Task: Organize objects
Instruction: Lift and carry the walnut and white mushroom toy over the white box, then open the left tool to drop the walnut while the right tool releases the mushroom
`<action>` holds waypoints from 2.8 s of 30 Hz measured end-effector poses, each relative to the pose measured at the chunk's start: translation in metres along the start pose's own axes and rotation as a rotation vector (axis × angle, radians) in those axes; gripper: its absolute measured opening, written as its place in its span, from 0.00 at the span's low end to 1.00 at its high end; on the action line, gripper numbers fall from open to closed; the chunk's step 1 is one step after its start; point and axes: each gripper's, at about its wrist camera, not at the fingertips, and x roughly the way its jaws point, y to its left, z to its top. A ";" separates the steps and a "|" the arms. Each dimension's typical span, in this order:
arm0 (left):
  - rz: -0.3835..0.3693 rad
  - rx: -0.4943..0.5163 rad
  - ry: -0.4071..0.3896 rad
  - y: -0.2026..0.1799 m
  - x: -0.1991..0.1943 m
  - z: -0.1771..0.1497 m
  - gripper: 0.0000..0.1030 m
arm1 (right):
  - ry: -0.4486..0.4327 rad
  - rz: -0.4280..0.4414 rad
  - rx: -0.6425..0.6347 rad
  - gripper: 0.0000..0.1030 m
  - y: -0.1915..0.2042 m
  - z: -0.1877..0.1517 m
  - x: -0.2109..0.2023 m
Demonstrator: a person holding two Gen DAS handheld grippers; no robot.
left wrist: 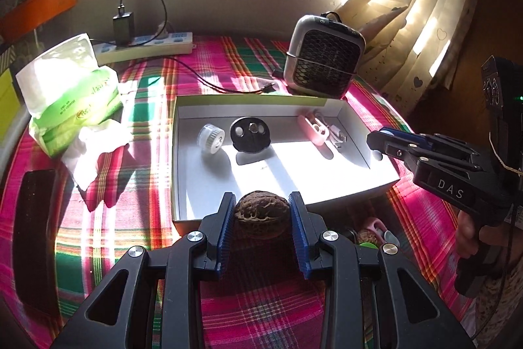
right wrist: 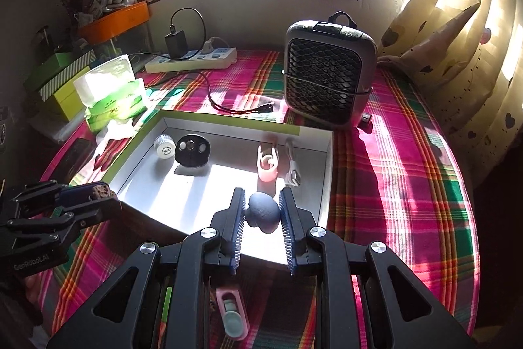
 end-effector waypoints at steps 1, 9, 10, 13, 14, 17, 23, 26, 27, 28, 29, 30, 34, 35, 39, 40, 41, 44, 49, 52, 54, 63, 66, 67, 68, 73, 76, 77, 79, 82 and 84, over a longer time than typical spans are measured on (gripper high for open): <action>0.000 -0.003 0.003 0.002 0.003 0.002 0.29 | 0.002 0.007 -0.003 0.22 0.001 0.004 0.004; 0.007 -0.005 0.008 0.011 0.019 0.019 0.29 | 0.034 0.019 -0.046 0.22 0.013 0.024 0.036; 0.007 -0.006 0.010 0.012 0.022 0.020 0.29 | 0.039 0.024 -0.048 0.22 0.014 0.027 0.040; 0.010 -0.014 0.020 0.017 0.030 0.024 0.29 | 0.052 0.024 -0.057 0.22 0.016 0.032 0.052; 0.010 -0.015 0.023 0.018 0.033 0.025 0.29 | 0.058 0.028 -0.063 0.22 0.017 0.034 0.057; 0.019 -0.018 0.026 0.022 0.039 0.028 0.29 | 0.073 0.020 -0.080 0.22 0.019 0.038 0.069; 0.032 -0.015 0.042 0.026 0.053 0.031 0.29 | 0.098 0.029 -0.084 0.22 0.018 0.043 0.088; 0.041 -0.014 0.043 0.027 0.056 0.032 0.29 | 0.108 0.033 -0.091 0.22 0.020 0.045 0.095; 0.044 -0.009 0.039 0.027 0.057 0.033 0.29 | 0.110 0.034 -0.095 0.22 0.021 0.045 0.097; 0.046 -0.004 0.039 0.027 0.057 0.033 0.29 | 0.113 0.032 -0.099 0.22 0.022 0.046 0.098; 0.044 -0.001 0.042 0.027 0.058 0.034 0.29 | 0.115 0.033 -0.102 0.22 0.023 0.046 0.100; 0.044 -0.001 0.043 0.027 0.058 0.034 0.29 | 0.118 0.034 -0.104 0.22 0.024 0.046 0.101; 0.052 0.004 0.038 0.027 0.059 0.034 0.29 | 0.126 0.024 -0.108 0.22 0.024 0.046 0.106; 0.057 0.010 0.038 0.026 0.059 0.034 0.29 | 0.129 0.024 -0.107 0.22 0.024 0.045 0.106; 0.059 0.023 0.045 0.024 0.062 0.033 0.29 | 0.138 0.017 -0.112 0.22 0.024 0.045 0.109; 0.060 0.025 0.047 0.023 0.062 0.033 0.29 | 0.141 0.013 -0.112 0.22 0.025 0.045 0.110; 0.063 0.029 0.049 0.023 0.063 0.032 0.29 | 0.144 0.009 -0.113 0.22 0.025 0.045 0.111; 0.066 0.040 0.054 0.021 0.065 0.031 0.30 | 0.151 0.006 -0.117 0.22 0.024 0.045 0.113; 0.083 0.051 0.055 0.019 0.067 0.031 0.30 | 0.157 -0.003 -0.129 0.22 0.025 0.045 0.115; 0.087 0.053 0.055 0.019 0.067 0.031 0.30 | 0.159 -0.006 -0.136 0.22 0.026 0.045 0.115; 0.089 0.055 0.056 0.019 0.067 0.031 0.30 | 0.159 -0.007 -0.136 0.22 0.026 0.045 0.115; 0.091 0.056 0.056 0.018 0.068 0.031 0.30 | 0.160 -0.016 -0.137 0.22 0.026 0.046 0.116; 0.090 0.056 0.055 0.018 0.068 0.030 0.30 | 0.161 -0.018 -0.139 0.22 0.027 0.046 0.115; 0.089 0.055 0.055 0.019 0.068 0.030 0.30 | 0.161 -0.020 -0.138 0.22 0.027 0.046 0.115; 0.091 0.056 0.055 0.018 0.068 0.030 0.30 | 0.162 -0.021 -0.137 0.24 0.027 0.046 0.115; 0.091 0.056 0.056 0.018 0.068 0.030 0.30 | 0.159 -0.021 -0.138 0.35 0.028 0.046 0.114; 0.093 0.058 0.056 0.018 0.067 0.030 0.30 | 0.157 -0.024 -0.139 0.36 0.028 0.045 0.113; 0.093 0.058 0.056 0.019 0.067 0.030 0.30 | 0.156 -0.025 -0.140 0.36 0.028 0.045 0.113; 0.091 0.056 0.056 0.018 0.067 0.030 0.30 | 0.154 -0.027 -0.139 0.36 0.029 0.045 0.113; 0.092 0.055 0.056 0.018 0.067 0.031 0.30 | 0.152 -0.026 -0.140 0.40 0.029 0.045 0.112; 0.093 0.054 0.056 0.018 0.067 0.031 0.30 | 0.149 -0.024 -0.139 0.42 0.029 0.046 0.111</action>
